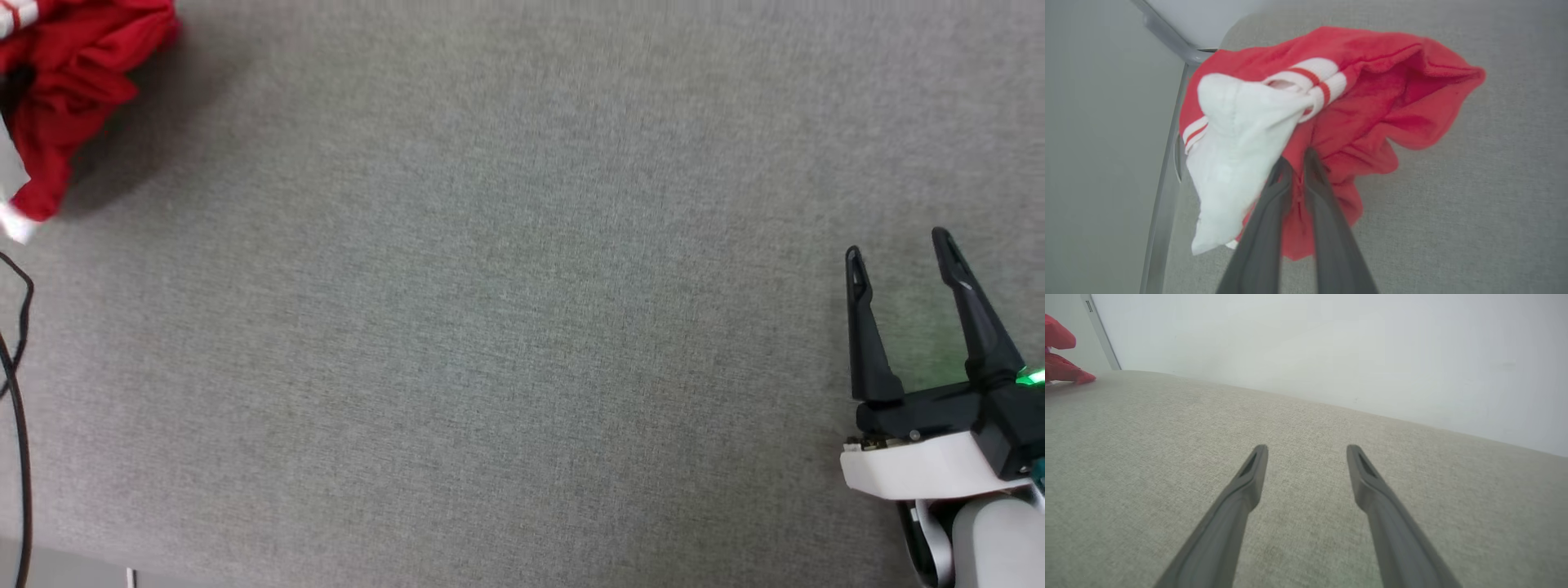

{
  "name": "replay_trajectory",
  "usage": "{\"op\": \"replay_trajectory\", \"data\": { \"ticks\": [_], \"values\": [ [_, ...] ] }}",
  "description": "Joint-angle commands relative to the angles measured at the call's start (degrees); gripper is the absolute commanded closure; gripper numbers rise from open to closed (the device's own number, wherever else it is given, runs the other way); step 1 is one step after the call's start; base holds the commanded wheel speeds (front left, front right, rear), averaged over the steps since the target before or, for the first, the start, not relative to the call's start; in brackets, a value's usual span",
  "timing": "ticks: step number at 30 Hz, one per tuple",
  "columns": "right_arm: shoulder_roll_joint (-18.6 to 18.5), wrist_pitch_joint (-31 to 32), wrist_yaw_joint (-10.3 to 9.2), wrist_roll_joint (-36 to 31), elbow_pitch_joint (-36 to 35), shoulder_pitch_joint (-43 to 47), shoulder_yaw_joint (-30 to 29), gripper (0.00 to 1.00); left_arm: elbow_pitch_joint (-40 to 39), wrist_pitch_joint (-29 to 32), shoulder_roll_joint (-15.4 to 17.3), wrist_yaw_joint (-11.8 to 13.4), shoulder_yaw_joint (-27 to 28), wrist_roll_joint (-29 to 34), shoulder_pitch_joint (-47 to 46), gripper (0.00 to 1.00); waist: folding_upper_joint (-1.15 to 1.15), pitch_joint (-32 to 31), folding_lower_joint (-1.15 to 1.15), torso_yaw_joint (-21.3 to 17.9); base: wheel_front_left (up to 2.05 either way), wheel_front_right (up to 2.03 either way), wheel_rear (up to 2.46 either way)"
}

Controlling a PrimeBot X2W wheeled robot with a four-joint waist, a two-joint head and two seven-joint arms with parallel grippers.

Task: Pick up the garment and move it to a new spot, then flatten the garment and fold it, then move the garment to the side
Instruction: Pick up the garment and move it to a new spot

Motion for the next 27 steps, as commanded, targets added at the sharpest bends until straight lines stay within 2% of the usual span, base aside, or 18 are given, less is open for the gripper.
{"op": "replay_trajectory", "data": {
  "ticks": [1, 6, 13, 23, 24, 27],
  "values": [
    [0.24, -0.12, -0.06, 0.41, 0.28, 0.84, 0.11, 0.0, -1.17, -0.55, 1.11, 0.01, -0.97, 0.52, -1.13, 1.0, 0.0, -3.24, 0.0, -0.53, 0.0, 0.0, 0.0],
    [0.46, -0.12, -0.06, 1.35, 1.01, 1.53, 0.35, 0.0, -7.45, -1.22, 1.91, 0.01, -5.28, 2.04, -4.48, 1.0, 0.0, -6.76, 0.0, -1.83, 0.0, 0.0, 0.0],
    [0.51, -0.12, -0.06, 4.54, 1.77, 2.03, 0.83, 0.0, -15.81, -0.28, -0.47, 0.0, -10.58, 5.11, -9.02, 1.0, 0.0, -10.3, 0.0, -5.68, 0.0, 0.0, 0.0],
    [0.5, -0.12, -0.06, 7.74, 2.3, 1.6, 0.87, 0.0, -23.29, 1.24, -7.88, 0.0, -21.17, 7.15, -12.8, 1.0, 0.0, -11.63, 0.0, -14.25, 0.0, 0.0, 0.0],
    [0.5, -0.12, -0.06, 7.74, 2.3, 1.6, 0.87, 0.0, -23.29, 1.24, -7.88, 0.0, -21.17, 7.15, -12.8, 1.0, 0.0, -11.63, 0.0, -14.25, 0.0, 0.0, 0.0],
    [0.5, -0.12, -0.06, 8.71, 2.45, 1.44, 0.82, 0.0, -24.04, 0.6, -11.09, 0.0, -26.21, 7.35, -12.38, 1.0, 0.0, -11.66, 0.0, -16.45, 0.0, 0.0, 0.0]
  ]
}}
